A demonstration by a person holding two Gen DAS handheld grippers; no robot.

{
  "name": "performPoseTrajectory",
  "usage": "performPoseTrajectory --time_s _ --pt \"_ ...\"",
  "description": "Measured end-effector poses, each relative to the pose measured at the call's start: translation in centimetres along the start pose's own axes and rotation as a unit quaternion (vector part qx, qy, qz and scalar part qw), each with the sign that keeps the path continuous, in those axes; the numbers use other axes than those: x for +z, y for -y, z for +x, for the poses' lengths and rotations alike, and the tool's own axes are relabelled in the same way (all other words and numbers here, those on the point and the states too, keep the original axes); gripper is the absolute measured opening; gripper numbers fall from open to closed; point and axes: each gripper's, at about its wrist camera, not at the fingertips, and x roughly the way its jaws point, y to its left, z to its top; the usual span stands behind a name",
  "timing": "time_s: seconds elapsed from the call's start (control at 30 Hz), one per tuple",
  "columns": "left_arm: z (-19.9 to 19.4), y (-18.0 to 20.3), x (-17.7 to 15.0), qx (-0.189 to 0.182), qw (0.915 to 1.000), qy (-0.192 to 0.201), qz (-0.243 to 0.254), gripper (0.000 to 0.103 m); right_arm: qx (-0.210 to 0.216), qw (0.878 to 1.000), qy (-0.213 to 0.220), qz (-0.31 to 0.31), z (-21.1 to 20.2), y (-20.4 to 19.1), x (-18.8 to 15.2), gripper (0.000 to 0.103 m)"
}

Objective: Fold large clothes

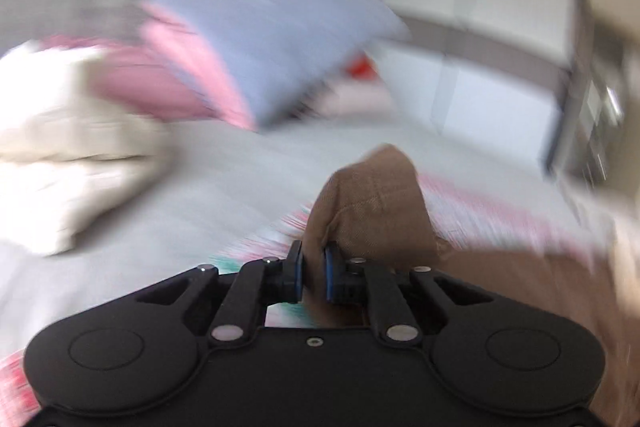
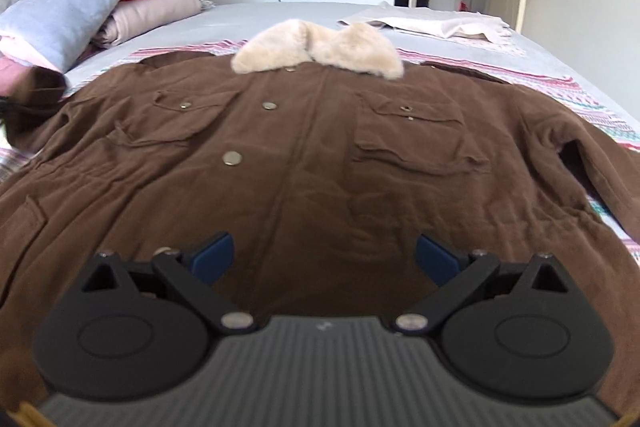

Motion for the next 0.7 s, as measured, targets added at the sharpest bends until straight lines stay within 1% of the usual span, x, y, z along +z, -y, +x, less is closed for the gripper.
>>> performPoseTrajectory --time_s 0.03,0.07,0.1,0.17,0.2,0.27,0.3,0.4,0.43,0.47,0.5,0.53,0.57,0.6,0.63,0.67,0.7 --pt "-0.7 -2.2 -0.1 0.008 0.9992 -0.004 -0.039 0.012 0.0 1.0 -0.002 0.007 0.0 0.3 0.0 0.099" --pt "-1.2 -4.2 -0.2 0.015 0.997 -0.014 -0.075 0.017 0.001 1.0 -0.004 0.013 -0.1 0.6 0.0 0.099" --pt "-1.6 -6.1 -0.7 0.021 0.9936 -0.026 -0.108 0.017 0.003 1.0 -0.004 0.019 -0.2 0.8 -0.1 0.099" --pt "-1.4 -9.0 -1.5 0.004 0.987 -0.055 -0.151 0.014 0.006 1.0 -0.004 0.023 -0.3 0.9 -0.1 0.099" --pt "-1.2 -10.2 -1.9 -0.008 0.9823 -0.066 -0.175 0.017 0.007 1.0 -0.005 0.022 -0.3 0.8 -0.1 0.099" --pt "-0.6 -11.8 -2.1 -0.039 0.9702 -0.084 -0.224 0.023 0.008 1.0 -0.005 0.018 -0.4 0.6 -0.1 0.099" --pt "-0.3 -12.0 -2.0 -0.044 0.9675 -0.082 -0.235 0.026 0.009 1.0 -0.005 0.017 -0.4 0.4 -0.2 0.1" --pt "1.3 -11.4 -1.3 -0.041 0.9686 -0.086 -0.23 0.027 0.01 1.0 -0.006 0.011 -0.5 -0.3 -0.2 0.1" --pt "1.7 -11.3 -1.1 -0.04 0.966 -0.088 -0.24 0.027 0.011 1.0 -0.006 0.008 -0.5 -0.5 -0.2 0.1" --pt "1.9 -11.2 -0.7 -0.041 0.961 -0.091 -0.258 0.028 0.011 1.0 -0.006 0.004 -0.5 -0.7 -0.2 0.099" --pt "2.1 -11.2 -0.4 -0.047 0.9541 -0.098 -0.279 0.035 0.009 1.0 -0.005 0.0 -0.4 -0.8 -0.2 0.1" --pt "2.1 -11.2 -0.2 -0.062 0.9485 -0.105 -0.293 0.041 0.004 1.0 -0.004 -0.003 -0.5 -1.0 -0.2 0.099" --pt "1.8 -11.0 0.0 -0.078 0.9454 -0.107 -0.298 0.056 0.001 1.0 -0.002 -0.005 -0.5 -1.1 -0.2 0.099" --pt "1.3 -10.7 0.2 -0.09 0.9447 -0.105 -0.297 0.07 0.0 1.0 0.0 -0.004 -0.7 -1.1 -0.2 0.1" --pt "0.5 -10.6 0.2 -0.1 0.9451 -0.1 -0.295 0.079 0.001 1.0 0.001 -0.002 -0.8 -1.0 -0.2 0.1" --pt "-0.3 -10.6 0.2 -0.111 0.9447 -0.094 -0.294 0.093 0.002 1.0 0.002 0.002 -0.8 -0.8 -0.1 0.1" --pt "-0.7 -10.8 0.0 -0.121 0.9439 -0.085 -0.295 0.098 0.002 1.0 0.002 0.005 -0.8 -0.7 -0.1 0.1"
